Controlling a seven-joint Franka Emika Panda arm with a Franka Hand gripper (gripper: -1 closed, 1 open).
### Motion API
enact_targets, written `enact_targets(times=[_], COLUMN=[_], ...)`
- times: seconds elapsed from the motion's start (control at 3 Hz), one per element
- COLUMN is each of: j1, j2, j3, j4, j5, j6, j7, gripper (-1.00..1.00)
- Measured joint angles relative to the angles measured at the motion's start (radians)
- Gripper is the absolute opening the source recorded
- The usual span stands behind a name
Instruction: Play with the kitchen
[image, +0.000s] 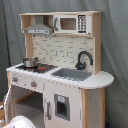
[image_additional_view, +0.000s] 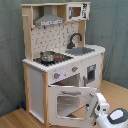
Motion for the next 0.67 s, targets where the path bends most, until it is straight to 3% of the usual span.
enact_targets(times=[0.33, 0.67], j1=[-0.03, -0.08], j2=[0.0, -0.001], j3=[0.0, -0.018], j4=[-0.055, -0.055], j5=[0.0, -0.009], j6=[0.079, 0.171], j7=[0.001, -0.016], gripper=[1.0, 1.0])
